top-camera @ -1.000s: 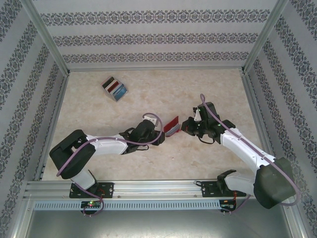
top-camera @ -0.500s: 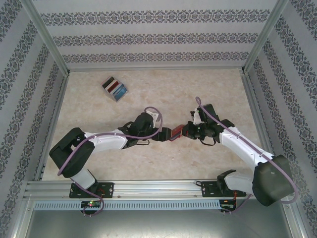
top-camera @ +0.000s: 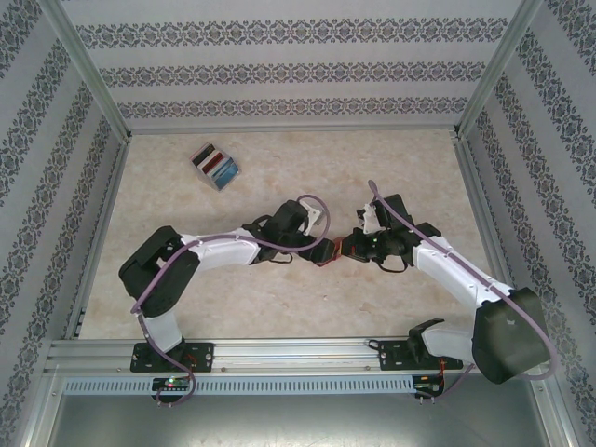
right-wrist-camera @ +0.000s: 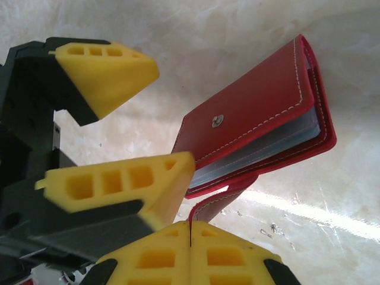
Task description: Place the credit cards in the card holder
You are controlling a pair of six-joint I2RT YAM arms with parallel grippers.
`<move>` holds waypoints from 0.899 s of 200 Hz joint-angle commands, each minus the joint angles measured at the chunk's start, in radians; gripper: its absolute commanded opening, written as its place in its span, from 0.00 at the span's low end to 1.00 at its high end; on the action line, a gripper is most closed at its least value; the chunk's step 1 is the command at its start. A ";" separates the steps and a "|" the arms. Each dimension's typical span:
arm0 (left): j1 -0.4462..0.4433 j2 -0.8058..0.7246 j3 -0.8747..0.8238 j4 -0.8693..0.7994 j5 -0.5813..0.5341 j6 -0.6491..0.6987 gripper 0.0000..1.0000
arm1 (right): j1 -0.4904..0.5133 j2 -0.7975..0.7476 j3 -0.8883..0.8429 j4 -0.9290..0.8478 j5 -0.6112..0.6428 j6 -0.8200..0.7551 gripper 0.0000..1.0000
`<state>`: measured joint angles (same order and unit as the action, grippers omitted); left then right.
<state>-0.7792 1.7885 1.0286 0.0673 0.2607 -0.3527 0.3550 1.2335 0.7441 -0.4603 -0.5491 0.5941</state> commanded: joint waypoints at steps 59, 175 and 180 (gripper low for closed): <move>-0.005 0.046 0.055 -0.109 0.023 0.170 0.83 | -0.030 0.023 0.021 -0.018 -0.032 -0.020 0.00; -0.008 0.021 0.030 -0.091 0.142 0.240 0.89 | -0.040 0.001 0.017 -0.033 -0.040 -0.019 0.00; -0.008 0.014 0.026 -0.091 0.148 0.245 0.90 | -0.040 0.001 0.016 -0.034 -0.040 -0.018 0.00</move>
<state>-0.7788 1.8320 1.0504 -0.0093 0.3702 -0.1562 0.3286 1.2530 0.7441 -0.4755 -0.5701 0.5945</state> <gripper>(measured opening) 0.886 0.066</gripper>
